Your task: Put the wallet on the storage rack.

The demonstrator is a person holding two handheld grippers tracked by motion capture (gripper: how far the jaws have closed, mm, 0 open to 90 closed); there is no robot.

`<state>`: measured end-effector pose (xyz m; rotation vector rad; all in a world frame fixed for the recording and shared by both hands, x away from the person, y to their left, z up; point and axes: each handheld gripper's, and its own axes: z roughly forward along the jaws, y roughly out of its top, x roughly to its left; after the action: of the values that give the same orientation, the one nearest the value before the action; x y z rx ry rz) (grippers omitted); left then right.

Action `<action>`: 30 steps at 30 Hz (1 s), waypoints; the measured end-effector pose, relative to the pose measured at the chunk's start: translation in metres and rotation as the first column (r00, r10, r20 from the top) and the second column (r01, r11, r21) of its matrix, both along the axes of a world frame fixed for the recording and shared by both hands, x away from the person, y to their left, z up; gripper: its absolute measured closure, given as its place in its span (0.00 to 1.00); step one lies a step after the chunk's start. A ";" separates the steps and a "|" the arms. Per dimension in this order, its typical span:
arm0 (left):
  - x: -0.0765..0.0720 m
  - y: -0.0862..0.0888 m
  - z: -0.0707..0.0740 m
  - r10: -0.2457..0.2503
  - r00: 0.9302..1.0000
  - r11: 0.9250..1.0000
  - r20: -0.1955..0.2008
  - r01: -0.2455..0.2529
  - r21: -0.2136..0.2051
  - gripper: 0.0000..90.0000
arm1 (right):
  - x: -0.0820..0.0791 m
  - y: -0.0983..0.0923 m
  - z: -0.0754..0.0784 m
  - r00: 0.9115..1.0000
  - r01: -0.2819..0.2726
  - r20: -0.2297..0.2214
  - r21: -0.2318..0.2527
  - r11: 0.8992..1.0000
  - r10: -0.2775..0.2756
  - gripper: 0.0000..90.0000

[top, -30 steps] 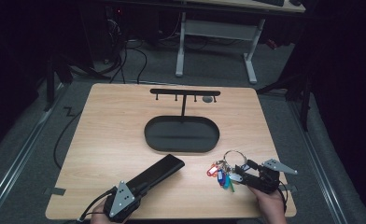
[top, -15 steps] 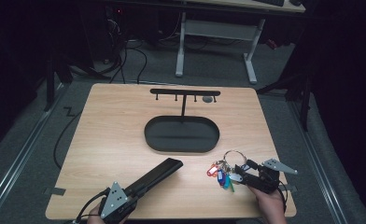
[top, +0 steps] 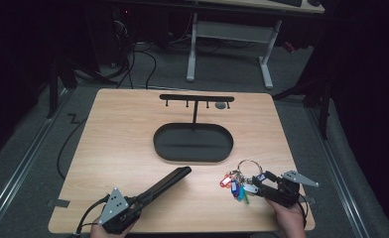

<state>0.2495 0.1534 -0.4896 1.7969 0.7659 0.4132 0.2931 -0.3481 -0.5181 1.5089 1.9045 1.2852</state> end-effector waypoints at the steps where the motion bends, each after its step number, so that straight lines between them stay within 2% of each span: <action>1: 0.001 0.003 0.000 0.007 1.000 1.000 -0.007 -0.007 -0.012 0.92 | 0.000 0.000 0.000 1.000 0.001 0.000 0.001 1.000 -0.001 0.37; 3: 0.003 0.009 -0.001 0.020 1.000 0.999 -0.022 -0.021 -0.039 0.92 | -0.001 0.000 0.001 1.000 0.005 0.004 -0.001 1.000 -0.005 0.37; 9: 0.009 0.021 -0.002 0.049 0.998 0.995 -0.038 -0.053 -0.084 0.92 | -0.005 0.002 0.004 1.000 0.013 0.016 -0.014 1.000 -0.013 0.37; 15: 0.019 0.036 -0.003 0.093 0.995 0.990 -0.033 -0.096 -0.103 0.92 | -0.006 0.004 0.003 1.000 0.016 0.013 -0.036 0.999 -0.016 0.37; 20: 0.027 0.044 -0.005 0.095 0.995 0.988 -0.042 -0.099 -0.118 0.91 | -0.008 0.005 0.003 1.000 0.026 0.010 -0.061 0.998 -0.025 0.37; 23: 0.031 0.047 -0.005 0.103 0.994 0.988 -0.039 -0.107 -0.110 0.90 | -0.008 0.005 0.002 1.000 0.029 0.005 -0.067 0.997 -0.029 0.37; 25: 0.032 0.047 -0.005 0.103 0.994 0.987 -0.048 -0.108 -0.121 0.88 | -0.009 0.005 0.002 1.000 0.029 0.002 -0.076 0.997 -0.029 0.37; 30: 0.030 0.039 -0.005 0.090 0.995 0.992 -0.043 -0.093 -0.087 0.79 | -0.014 0.003 0.002 0.999 0.041 0.004 -0.079 0.996 -0.041 0.37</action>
<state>0.2795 0.1925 -0.4951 1.6959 0.8834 0.3992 0.2795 -0.3454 -0.5161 1.4976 1.8900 1.1796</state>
